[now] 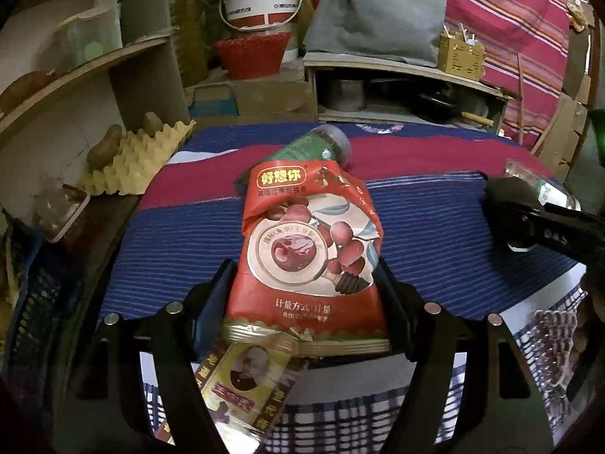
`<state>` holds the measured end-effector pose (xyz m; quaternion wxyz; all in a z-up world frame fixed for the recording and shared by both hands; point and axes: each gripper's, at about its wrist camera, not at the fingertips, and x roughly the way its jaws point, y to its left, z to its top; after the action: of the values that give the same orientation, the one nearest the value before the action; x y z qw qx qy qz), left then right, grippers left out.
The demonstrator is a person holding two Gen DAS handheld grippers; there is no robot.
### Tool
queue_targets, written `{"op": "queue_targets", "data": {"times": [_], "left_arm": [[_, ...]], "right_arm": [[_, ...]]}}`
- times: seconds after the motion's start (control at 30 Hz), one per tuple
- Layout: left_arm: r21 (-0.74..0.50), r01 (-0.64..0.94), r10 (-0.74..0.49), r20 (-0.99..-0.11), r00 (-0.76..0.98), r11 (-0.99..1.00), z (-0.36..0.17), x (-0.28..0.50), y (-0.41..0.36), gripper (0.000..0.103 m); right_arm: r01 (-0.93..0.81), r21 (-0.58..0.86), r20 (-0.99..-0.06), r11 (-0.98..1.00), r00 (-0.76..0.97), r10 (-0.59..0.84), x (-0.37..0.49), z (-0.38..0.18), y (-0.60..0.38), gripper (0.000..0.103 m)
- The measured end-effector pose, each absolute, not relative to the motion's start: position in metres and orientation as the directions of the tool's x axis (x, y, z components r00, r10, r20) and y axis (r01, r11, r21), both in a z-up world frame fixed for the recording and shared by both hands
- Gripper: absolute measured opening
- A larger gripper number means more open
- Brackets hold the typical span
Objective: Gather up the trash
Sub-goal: 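Lift the red bag and black cup off the table with both tools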
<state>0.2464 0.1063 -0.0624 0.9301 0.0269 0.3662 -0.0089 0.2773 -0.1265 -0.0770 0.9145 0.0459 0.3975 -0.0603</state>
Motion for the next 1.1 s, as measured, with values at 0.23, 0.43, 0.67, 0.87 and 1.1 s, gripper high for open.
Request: {"op": "queue_targets", "data": {"times": [0.23,0.43,0.67,0.87,1.1], "left_arm": [[0.015,0.052,-0.028,-0.676,0.737,0.999,-0.047,0.238,0.085,0.07],[0.03,0.058,-0.022,-0.682,0.731,0.998,-0.048,0.232,0.071,0.07],[0.046,0.062,-0.013,-0.69,0.724,0.997,-0.044,0.228,0.063,0.07],[0.08,0.08,-0.006,-0.669,0.743,0.994,-0.034,0.219,0.043,0.07],[0.056,0.106,-0.042,-0.662,0.748,0.993,-0.025,0.212,0.015,0.07]], "right_arm": [[0.072,0.107,-0.732,0.992,0.68,0.03,0.255,-0.067,-0.156,0.061],[0.033,0.137,-0.751,0.99,0.655,0.082,0.256,-0.081,-0.163,0.064],[0.002,0.12,-0.741,0.993,0.665,0.088,0.256,-0.085,-0.161,0.069],[-0.048,0.127,-0.691,0.991,0.713,0.123,0.24,-0.074,-0.172,0.048],[-0.077,0.12,-0.675,0.99,0.724,0.138,0.218,-0.056,-0.202,0.029]]}}
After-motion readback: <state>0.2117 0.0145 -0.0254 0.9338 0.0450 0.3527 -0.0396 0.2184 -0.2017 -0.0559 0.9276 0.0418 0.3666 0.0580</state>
